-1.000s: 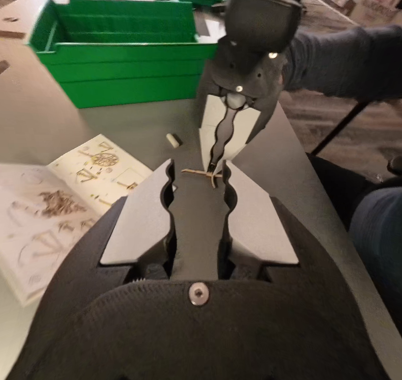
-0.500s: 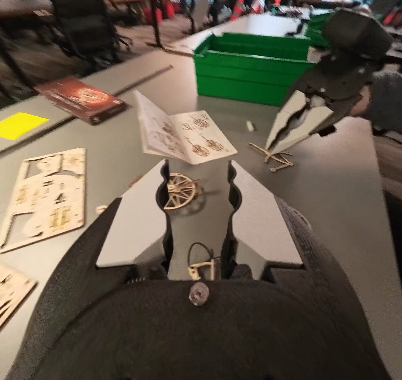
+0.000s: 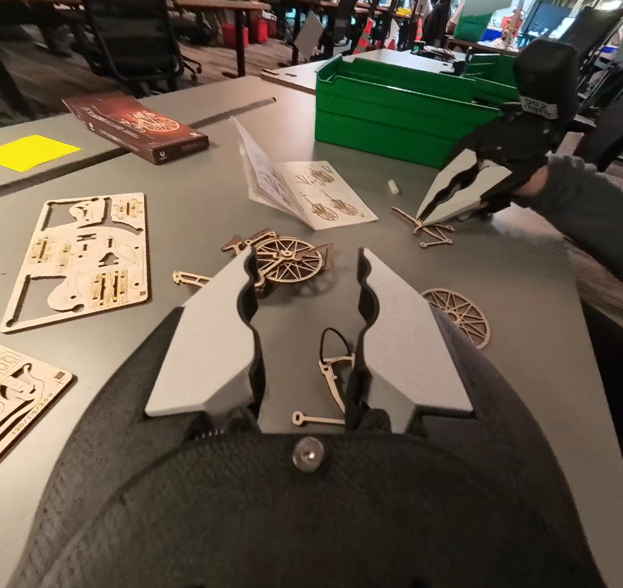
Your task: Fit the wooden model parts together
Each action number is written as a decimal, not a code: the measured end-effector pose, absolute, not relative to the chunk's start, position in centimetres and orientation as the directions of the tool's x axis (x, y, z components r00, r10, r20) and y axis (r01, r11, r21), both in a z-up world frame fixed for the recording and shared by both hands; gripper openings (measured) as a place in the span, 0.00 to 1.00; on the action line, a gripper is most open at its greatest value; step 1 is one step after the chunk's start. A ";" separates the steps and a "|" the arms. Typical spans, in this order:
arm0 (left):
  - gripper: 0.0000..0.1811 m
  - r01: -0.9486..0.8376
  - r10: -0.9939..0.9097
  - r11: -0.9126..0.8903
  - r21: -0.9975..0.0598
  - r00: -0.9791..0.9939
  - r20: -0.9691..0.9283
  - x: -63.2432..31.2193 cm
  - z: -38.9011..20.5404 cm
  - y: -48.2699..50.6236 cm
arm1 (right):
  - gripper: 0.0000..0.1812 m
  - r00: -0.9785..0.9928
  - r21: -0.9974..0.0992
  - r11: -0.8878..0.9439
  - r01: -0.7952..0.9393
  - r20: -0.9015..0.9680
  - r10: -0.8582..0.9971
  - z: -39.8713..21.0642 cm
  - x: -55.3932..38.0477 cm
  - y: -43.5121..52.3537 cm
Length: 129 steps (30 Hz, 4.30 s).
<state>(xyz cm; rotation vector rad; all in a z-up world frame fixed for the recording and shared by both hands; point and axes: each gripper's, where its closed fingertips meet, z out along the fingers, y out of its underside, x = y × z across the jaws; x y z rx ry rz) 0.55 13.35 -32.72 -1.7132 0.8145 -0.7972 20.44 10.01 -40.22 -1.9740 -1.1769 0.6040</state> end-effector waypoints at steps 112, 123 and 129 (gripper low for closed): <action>0.37 -0.633 -0.925 -0.233 -0.739 0.378 -0.033 18.7 -40.6 6.4 | 0.02 0.508 -0.792 -0.373 0.484 -0.093 0.856 -40.2 20.0 10.3; 0.37 -0.651 -0.943 -0.218 -0.727 0.332 -0.014 18.7 -40.9 6.3 | 0.02 0.504 -0.792 -0.377 0.481 -0.102 0.858 -40.2 19.9 10.2; 0.37 -0.687 -0.966 -0.155 -0.710 0.255 -0.037 18.7 -40.9 6.2 | 0.02 0.502 -0.791 -0.380 0.479 -0.108 0.858 -40.2 19.9 10.2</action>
